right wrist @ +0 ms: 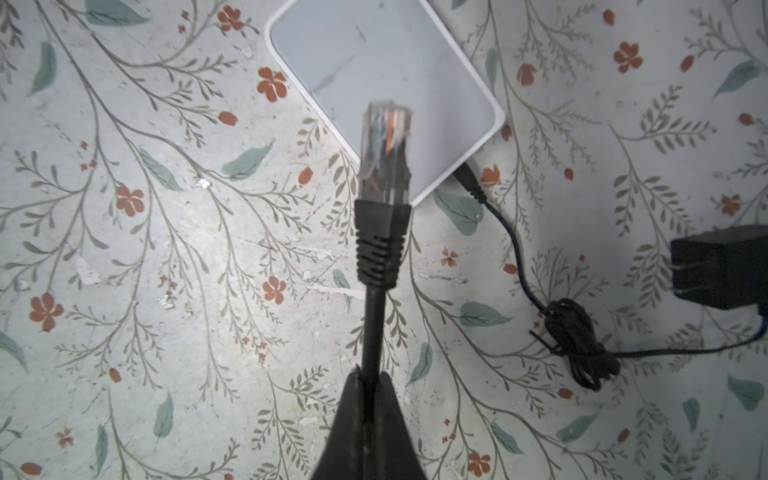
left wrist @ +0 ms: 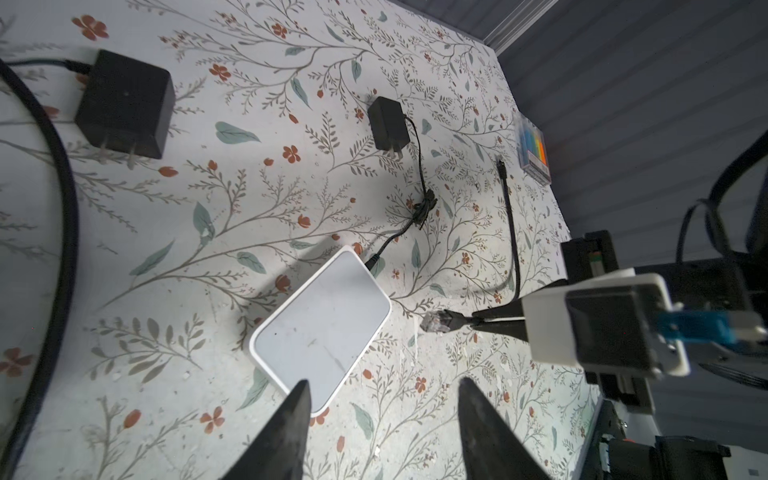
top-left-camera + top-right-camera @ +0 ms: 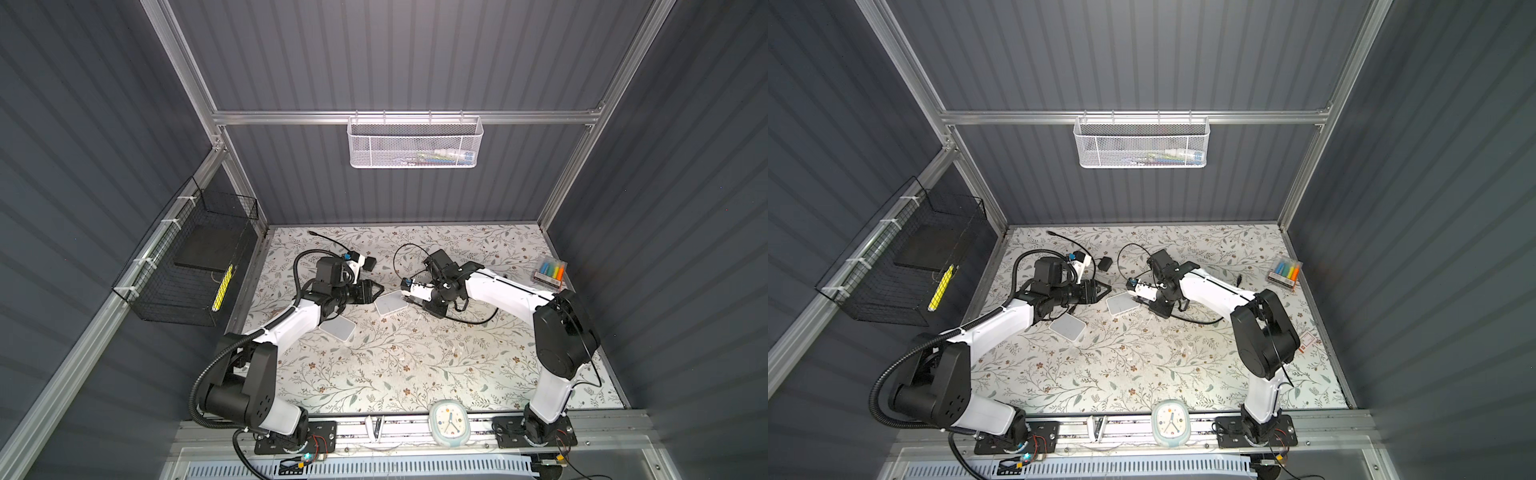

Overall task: Insert the plug into the switch port
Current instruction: 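Carry the ethernet plug toward the left gripper over the small router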

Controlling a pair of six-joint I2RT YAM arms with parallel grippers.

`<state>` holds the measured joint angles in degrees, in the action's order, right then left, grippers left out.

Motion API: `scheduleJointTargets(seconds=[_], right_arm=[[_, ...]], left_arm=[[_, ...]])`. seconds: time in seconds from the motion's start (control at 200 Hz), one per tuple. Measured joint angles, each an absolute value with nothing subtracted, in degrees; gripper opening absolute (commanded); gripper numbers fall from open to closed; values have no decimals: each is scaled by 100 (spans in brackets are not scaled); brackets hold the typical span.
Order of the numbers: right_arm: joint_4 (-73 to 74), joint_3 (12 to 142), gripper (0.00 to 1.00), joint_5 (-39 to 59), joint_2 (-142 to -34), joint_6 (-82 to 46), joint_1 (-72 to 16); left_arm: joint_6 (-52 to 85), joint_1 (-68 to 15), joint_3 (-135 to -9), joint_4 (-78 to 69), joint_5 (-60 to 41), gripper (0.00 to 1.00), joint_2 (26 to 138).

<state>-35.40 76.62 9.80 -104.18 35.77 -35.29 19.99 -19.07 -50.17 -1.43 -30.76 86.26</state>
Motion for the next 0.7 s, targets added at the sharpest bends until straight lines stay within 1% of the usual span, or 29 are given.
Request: scheduleJointTargets(seconds=[0.09,0.325,0.605,0.7], right_arm=[[-3476,7660,1,1028,-10283,3529,-3581],[-3323,7627,2,1081,-10068,3474,-3618],[-3299,7627,2,1234,-10073,3452,-3760],[-3301,7629,2,1291,-10077,3450,-3793]], left_arm=[[2003,-1907,-5017,-141,-3223,49,8707],[2036,-1907,-5041,-318,-3601,32,8847],[2084,-1907,-5052,-482,-4106,30,9002],[2123,-1907,-5052,-587,-4268,27,9002]])
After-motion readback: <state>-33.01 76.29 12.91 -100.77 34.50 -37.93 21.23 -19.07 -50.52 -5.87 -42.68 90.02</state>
